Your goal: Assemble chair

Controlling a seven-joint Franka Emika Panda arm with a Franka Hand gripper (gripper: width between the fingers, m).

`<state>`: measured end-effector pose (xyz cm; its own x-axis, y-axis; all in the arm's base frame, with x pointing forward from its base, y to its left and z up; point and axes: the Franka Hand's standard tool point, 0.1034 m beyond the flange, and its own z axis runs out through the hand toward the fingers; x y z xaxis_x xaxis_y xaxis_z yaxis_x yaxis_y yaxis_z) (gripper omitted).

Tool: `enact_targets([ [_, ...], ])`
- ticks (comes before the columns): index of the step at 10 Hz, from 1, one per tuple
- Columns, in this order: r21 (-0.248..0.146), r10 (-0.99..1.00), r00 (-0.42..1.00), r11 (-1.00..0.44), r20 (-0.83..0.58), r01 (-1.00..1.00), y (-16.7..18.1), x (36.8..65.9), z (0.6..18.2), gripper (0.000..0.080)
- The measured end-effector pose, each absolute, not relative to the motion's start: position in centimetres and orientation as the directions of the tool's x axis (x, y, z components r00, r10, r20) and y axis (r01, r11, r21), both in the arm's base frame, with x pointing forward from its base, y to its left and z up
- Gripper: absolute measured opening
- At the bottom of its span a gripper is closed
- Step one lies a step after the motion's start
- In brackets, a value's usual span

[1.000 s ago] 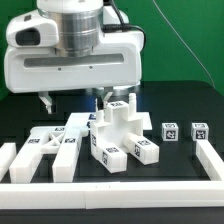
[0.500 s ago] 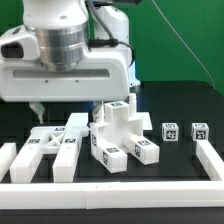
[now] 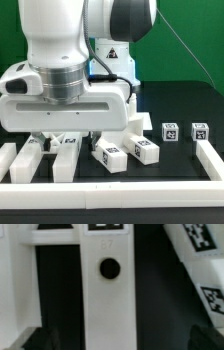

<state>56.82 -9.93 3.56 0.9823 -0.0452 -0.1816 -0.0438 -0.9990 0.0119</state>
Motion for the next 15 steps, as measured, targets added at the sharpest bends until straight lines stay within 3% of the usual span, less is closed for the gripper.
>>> enact_targets([
  [2,0.021,-0.023,0.988,-1.0,-0.152,-0.02,-10.3,57.0,2.7,0.0649],
  [6,0.033,-0.02,0.995,-0.999,-0.103,-0.016,-10.2,57.1,2.9,0.0649],
  [8,0.018,-0.004,0.999,-1.0,-0.036,-0.003,-10.9,57.4,4.9,0.0649],
  [15,0.021,-0.001,1.0,-1.0,-0.031,0.0,-11.0,57.2,4.7,0.0649],
])
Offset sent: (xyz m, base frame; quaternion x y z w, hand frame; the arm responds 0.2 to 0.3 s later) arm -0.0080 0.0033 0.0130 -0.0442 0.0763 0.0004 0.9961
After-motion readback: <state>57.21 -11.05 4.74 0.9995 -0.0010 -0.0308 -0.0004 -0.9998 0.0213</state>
